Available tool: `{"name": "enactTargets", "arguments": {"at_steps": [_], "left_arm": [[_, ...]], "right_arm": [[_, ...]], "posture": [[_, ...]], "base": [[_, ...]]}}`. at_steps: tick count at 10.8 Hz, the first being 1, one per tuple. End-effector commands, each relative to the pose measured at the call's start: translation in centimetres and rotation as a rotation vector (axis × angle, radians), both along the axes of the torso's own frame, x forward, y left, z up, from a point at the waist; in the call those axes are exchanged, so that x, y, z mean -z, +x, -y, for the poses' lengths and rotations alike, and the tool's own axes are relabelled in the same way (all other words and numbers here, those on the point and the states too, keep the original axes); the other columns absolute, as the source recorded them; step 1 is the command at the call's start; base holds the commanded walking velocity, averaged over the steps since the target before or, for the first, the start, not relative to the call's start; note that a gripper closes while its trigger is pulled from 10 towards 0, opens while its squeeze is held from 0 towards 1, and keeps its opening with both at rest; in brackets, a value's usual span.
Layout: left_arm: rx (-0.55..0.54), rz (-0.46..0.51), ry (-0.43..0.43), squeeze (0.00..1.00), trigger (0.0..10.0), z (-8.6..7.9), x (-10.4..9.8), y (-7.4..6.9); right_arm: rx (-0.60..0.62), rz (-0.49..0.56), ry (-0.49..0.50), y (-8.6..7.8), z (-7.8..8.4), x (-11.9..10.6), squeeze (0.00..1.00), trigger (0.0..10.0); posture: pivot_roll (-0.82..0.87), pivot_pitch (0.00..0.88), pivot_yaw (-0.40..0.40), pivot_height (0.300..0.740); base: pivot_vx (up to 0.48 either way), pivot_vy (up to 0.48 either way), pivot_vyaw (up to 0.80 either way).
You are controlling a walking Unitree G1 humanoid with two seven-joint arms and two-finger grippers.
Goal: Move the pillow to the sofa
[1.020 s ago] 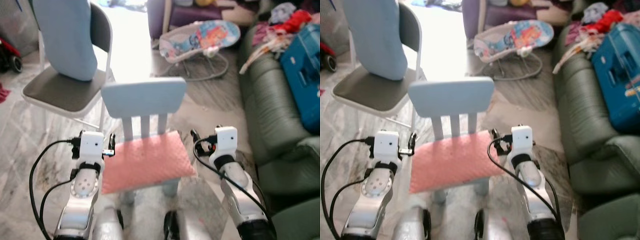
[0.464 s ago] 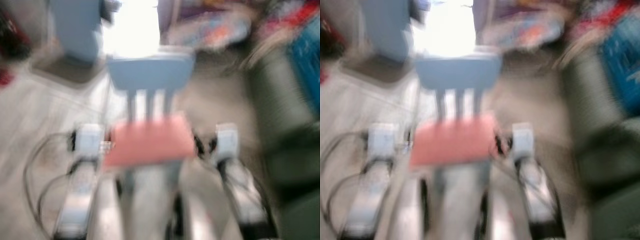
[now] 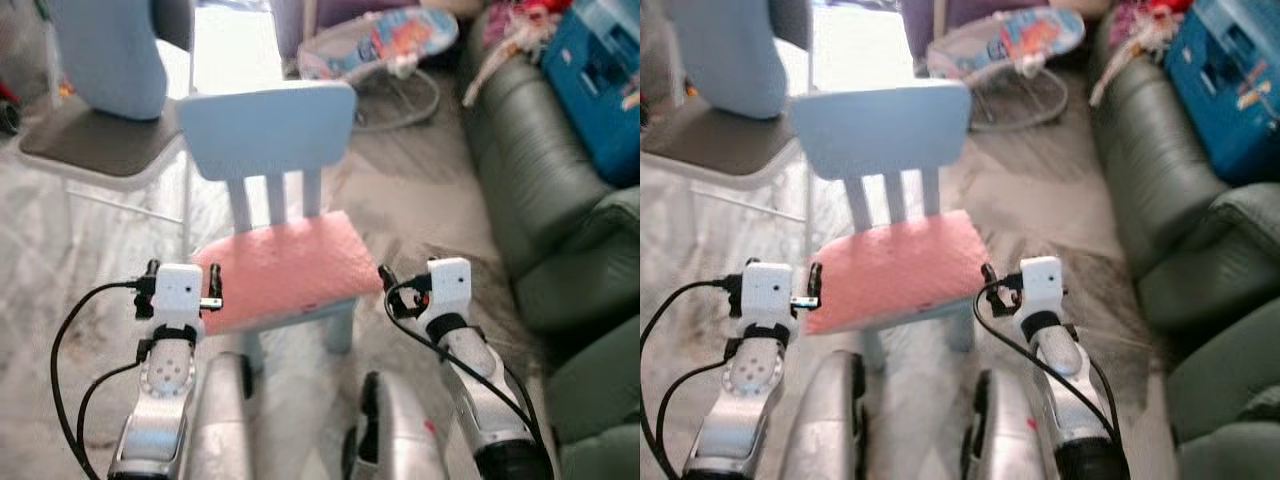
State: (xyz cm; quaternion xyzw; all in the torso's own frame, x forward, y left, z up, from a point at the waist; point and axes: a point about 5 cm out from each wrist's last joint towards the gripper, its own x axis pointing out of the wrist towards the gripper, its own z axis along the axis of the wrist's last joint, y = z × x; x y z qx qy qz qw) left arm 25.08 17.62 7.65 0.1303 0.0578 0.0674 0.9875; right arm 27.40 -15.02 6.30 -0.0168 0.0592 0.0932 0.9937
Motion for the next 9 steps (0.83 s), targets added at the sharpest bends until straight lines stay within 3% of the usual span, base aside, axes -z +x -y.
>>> {"name": "enactTargets", "arguments": {"at_steps": [1,3,7,9], "left_arm": [[0.004,-0.001,0.012,0.0,10.0,-0.11,-0.01,-0.06],[0.004,-0.002,0.014,0.0,10.0,-0.09,-0.02,-0.05],[0.004,-0.001,0.021,0.0,10.0,-0.02,-0.02,0.09],[0.002,-0.004,0.02,0.0,10.0,0.01,0.03,0.07]], "right_arm": [[-0.009,0.0,0.007,-0.01,-0.09,0.02,0.0,10.0],[-0.011,-0.001,0.01,-0.06,-0.11,0.03,0.0,10.0],[-0.036,-0.013,0.02,-0.25,-0.44,0.21,0.0,10.0],[-0.048,-0.011,0.03,-0.4,-0.69,0.21,0.0,10.0]], "posture": [[0.05,0.143,-0.079,0.614],[0.05,0.144,-0.079,0.579],[0.04,0.145,-0.078,0.579],[0.04,0.147,-0.079,0.55]], "base": [[0.0,0.0,0.0],[0.0,0.0,0.0],[0.0,0.0,0.0],[0.0,0.0,0.0]]}}
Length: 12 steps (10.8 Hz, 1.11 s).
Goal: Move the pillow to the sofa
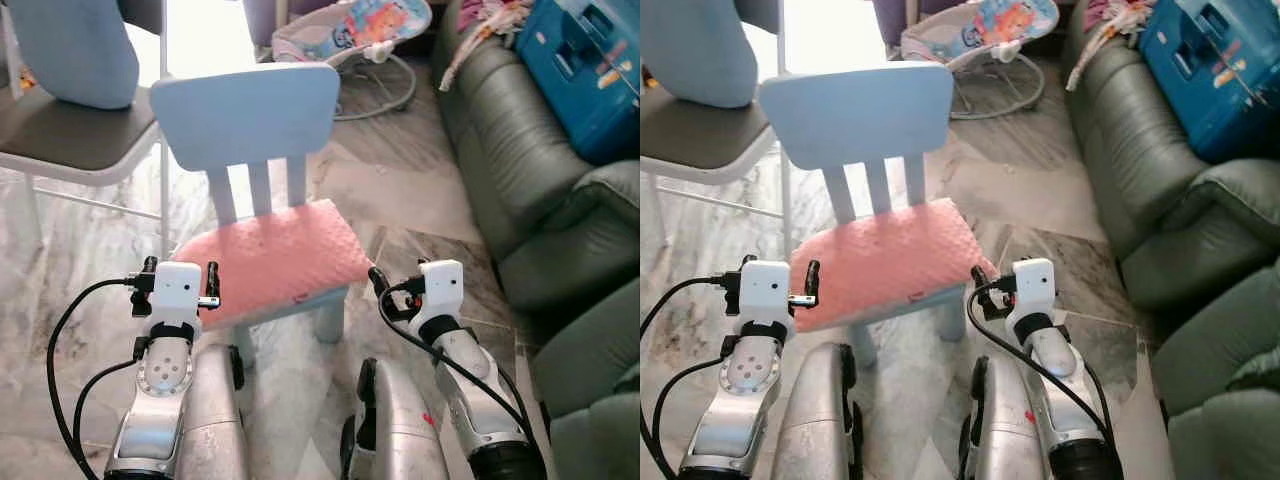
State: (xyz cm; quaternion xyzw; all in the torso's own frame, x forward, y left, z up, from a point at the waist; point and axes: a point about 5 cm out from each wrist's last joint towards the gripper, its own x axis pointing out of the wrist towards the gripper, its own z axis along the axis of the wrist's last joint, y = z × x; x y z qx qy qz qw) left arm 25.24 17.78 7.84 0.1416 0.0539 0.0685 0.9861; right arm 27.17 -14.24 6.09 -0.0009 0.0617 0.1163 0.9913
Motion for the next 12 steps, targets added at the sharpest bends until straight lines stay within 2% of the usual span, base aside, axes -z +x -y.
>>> {"name": "enactTargets", "arguments": {"at_steps": [1,5,8,12], "left_arm": [[0.0,-0.01,0.0,0.0,10.0,0.15,0.22,-0.09],[0.005,-0.002,-0.007,0.0,10.0,0.03,0.0,-0.1],[0.003,-0.003,-0.007,0.0,10.0,-0.01,-0.05,0.01],[-0.001,-0.012,0.003,0.0,10.0,-0.15,0.07,0.05]], "right_arm": [[-0.003,-0.001,0.0,-0.13,0.06,-0.01,0.0,10.0],[-0.011,0.003,0.006,-0.08,0.01,-0.16,0.0,10.0],[-0.032,0.009,0.011,-0.16,-0.26,-0.27,0.0,10.0],[-0.04,0.007,0.023,-0.08,-0.42,-0.31,0.0,10.0]], "posture": [[0.04,0.147,-0.079,0.535],[0.04,0.152,-0.078,0.535],[0.04,0.153,-0.079,0.535],[0.03,0.156,-0.078,0.535]], "base": [[0.0,0.0,0.0],[0.0,0.0,0.0],[0.0,0.0,0.53],[0.0,0.0,0.0]]}}
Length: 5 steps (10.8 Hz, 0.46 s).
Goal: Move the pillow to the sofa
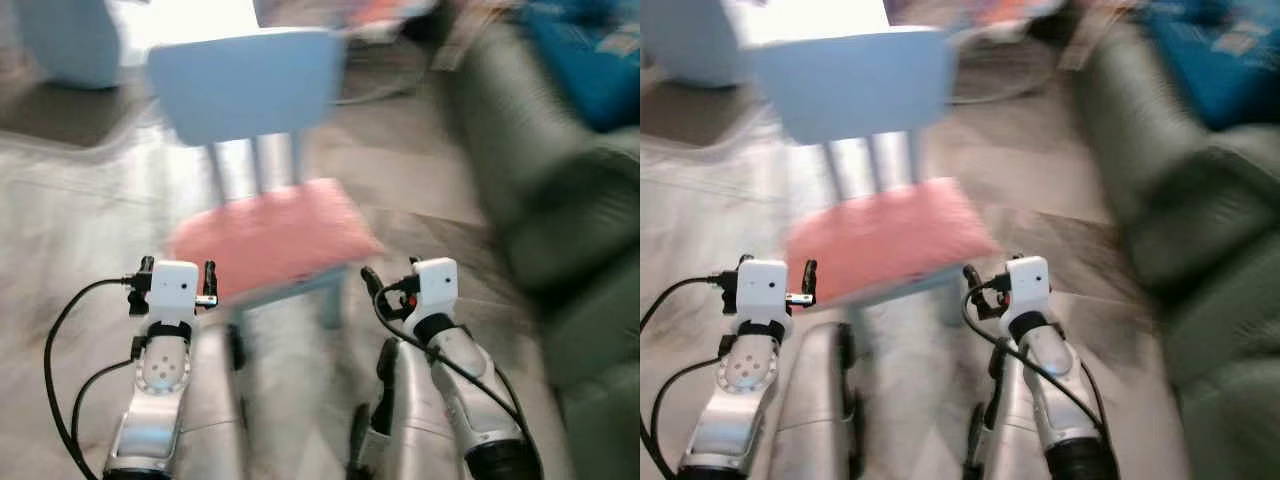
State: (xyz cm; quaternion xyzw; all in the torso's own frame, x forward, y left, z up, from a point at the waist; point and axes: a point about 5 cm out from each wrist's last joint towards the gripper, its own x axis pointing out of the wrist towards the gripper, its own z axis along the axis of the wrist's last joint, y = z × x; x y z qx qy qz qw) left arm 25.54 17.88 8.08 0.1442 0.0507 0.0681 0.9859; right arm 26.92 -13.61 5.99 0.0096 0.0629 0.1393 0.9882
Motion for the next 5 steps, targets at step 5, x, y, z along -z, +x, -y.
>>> {"name": "enactTargets", "arguments": {"at_steps": [5], "left_arm": [[-0.003,-0.022,0.002,0.0,10.0,-0.18,0.35,-0.21]], "right_arm": [[-0.025,0.016,0.007,0.15,-0.18,-0.49,0.0,10.0]], "posture": [[0.04,0.156,-0.08,0.535]], "base": [[0.232,0.0,0.23]]}}
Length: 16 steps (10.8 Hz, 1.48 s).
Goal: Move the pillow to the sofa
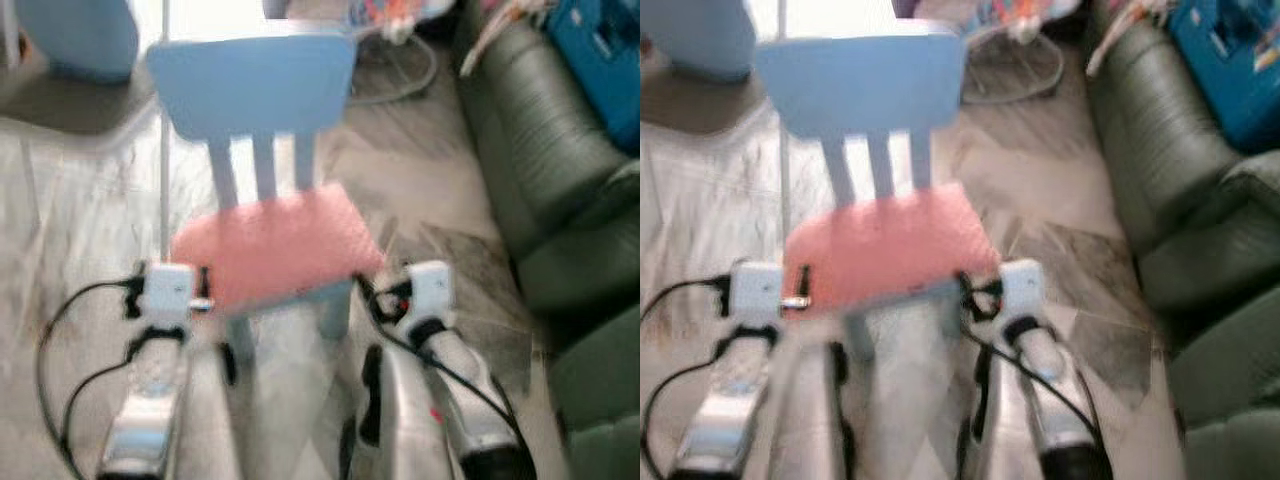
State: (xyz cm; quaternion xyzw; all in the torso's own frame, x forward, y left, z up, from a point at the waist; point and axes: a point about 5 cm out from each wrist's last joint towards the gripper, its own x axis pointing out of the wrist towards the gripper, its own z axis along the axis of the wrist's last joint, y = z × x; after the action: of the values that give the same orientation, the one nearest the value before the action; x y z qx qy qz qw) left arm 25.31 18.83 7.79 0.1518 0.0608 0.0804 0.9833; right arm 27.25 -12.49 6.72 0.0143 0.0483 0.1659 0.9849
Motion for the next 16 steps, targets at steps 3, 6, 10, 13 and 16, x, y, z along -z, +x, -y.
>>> {"name": "enactTargets", "arguments": {"at_steps": [3,6,10,13,16], "left_arm": [[0.021,-0.007,-0.016,0.0,10.0,0.8,0.1,0.0],[0.009,-0.015,-0.02,0.0,10.0,0.8,0.3,-0.1],[-0.018,-0.102,-0.002,0.0,10.0,0.4,1.4,-0.9],[-0.061,-0.186,-0.085,0.72,10.0,-0.9,2.0,-2.1],[-0.12,-0.234,-0.086,1.0,10.0,-2.8,1.9,-1.9]], "right_arm": [[0.008,-0.012,-0.007,-0.1,0.8,0.2,0.0,10.0],[-0.014,-0.014,-0.002,-0.1,0.5,0.1,0.0,10.0],[-0.057,-0.055,0.0,-0.7,0.2,0.5,0.0,10.0],[-0.094,-0.155,0.003,-0.9,-0.1,0.7,1.0,10.0],[-0.084,-0.19,-0.028,0.0,0.1,0.3,1.0,10.0]], "posture": [[0.04,0.155,-0.081,0.535],[0.04,0.158,-0.082,0.535],[0.04,0.196,-0.09,0.535],[0.04,0.298,-0.108,0.535],[0.03,0.374,-0.116,0.535]], "base": [[0.185,0.0,0.0],[0.0,0.0,0.41],[0.0,0.0,0.0],[0.0,0.0,0.0],[0.0,0.0,0.0]]}}
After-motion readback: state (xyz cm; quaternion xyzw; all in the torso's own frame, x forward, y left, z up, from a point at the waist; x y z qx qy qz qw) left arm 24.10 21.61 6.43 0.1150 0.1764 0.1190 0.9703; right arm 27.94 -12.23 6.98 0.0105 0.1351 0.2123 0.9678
